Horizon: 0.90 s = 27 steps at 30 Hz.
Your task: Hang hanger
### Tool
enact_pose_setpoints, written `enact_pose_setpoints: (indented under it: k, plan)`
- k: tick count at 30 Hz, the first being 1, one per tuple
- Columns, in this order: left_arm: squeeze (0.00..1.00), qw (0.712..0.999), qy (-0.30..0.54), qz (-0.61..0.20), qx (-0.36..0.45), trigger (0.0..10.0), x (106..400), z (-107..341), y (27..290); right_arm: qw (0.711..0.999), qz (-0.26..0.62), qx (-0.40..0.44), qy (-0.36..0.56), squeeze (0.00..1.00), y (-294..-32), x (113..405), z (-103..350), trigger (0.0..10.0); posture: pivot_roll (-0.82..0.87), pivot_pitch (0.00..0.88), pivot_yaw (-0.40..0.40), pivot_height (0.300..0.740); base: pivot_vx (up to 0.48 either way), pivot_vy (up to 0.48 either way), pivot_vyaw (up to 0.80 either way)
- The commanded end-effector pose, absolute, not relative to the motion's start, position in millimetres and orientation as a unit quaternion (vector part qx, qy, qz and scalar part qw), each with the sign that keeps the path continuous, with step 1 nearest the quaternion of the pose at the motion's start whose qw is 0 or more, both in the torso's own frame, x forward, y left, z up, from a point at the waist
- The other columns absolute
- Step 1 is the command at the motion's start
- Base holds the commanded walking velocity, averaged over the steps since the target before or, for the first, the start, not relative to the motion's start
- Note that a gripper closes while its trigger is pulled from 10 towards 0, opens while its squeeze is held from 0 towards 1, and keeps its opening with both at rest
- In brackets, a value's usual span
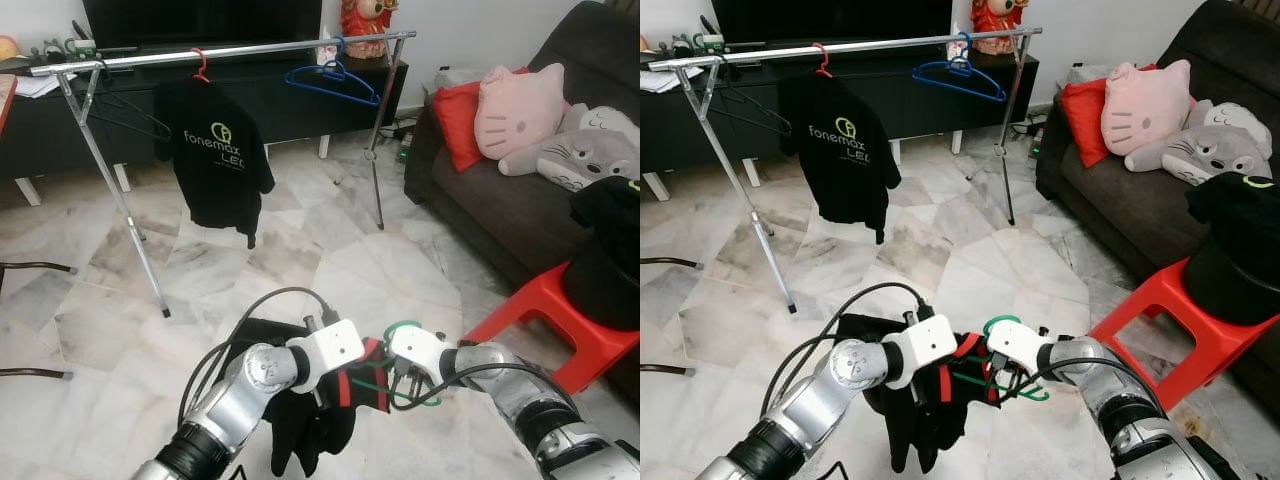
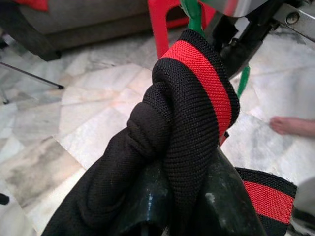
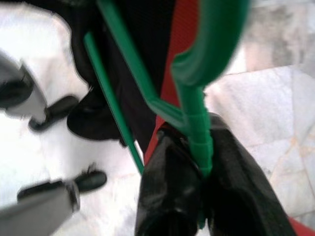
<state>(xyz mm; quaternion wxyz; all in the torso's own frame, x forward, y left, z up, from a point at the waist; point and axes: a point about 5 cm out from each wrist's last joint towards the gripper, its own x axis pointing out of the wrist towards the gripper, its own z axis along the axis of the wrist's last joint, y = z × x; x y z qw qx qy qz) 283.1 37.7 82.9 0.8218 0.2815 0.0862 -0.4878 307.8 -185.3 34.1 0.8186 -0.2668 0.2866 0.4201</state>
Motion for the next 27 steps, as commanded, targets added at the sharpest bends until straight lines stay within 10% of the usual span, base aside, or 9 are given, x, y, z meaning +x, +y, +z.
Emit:
enact_pose_setpoints:
  k: [1, 2, 3, 22, 23, 27]
  plan:
    - [0.00, 0.808, 0.117, -0.503, 0.284, 10.0, 274.0, 66.2, 38.8, 0.873, 0.348, -0.221, 0.259, 0.00, -206.9, 328.2, 61.8, 0.0, -0.07, 0.000, -0.135, 0.740, 0.000, 0.000, 0.00]
    - [0.00, 0.811, 0.116, -0.501, 0.279, 10.0, 274.5, 66.9, 38.6, 0.875, 0.348, -0.218, 0.257, 0.00, -206.4, 328.6, 62.3, 0.0, -0.07, 0.000, -0.135, 0.740, 0.000, 0.000, 0.00]
    - [1.00, 0.818, 0.111, -0.500, 0.262, 10.0, 275.0, 69.5, 36.8, 0.879, 0.350, -0.205, 0.251, 0.00, -204.4, 329.4, 63.6, 0.0, -0.07, 0.000, -0.133, 0.740, 0.000, 0.000, 0.00]
    - [1.00, 0.860, 0.009, -0.466, 0.208, 10.0, 283.8, 101.5, 25.2, 0.906, 0.350, -0.106, 0.215, 0.00, -185.5, 330.0, 65.4, 0.0, -0.08, 0.000, -0.115, 0.740, 0.000, 0.000, 0.00]
    - [0.00, 0.863, -0.006, -0.464, 0.203, 10.0, 284.2, 106.0, 23.5, 0.906, 0.350, -0.105, 0.215, 0.00, -184.7, 329.1, 64.2, 0.0, -0.08, 0.000, -0.111, 0.740, 0.000, 0.000, 0.00]
    - [0.00, 0.874, -0.042, -0.450, 0.179, 10.0, 286.7, 119.0, 19.6, 0.907, 0.349, -0.103, 0.212, 0.00, -183.1, 327.0, 62.1, 0.0, -0.08, 0.000, -0.101, 0.740, 0.000, 0.000, 0.00]
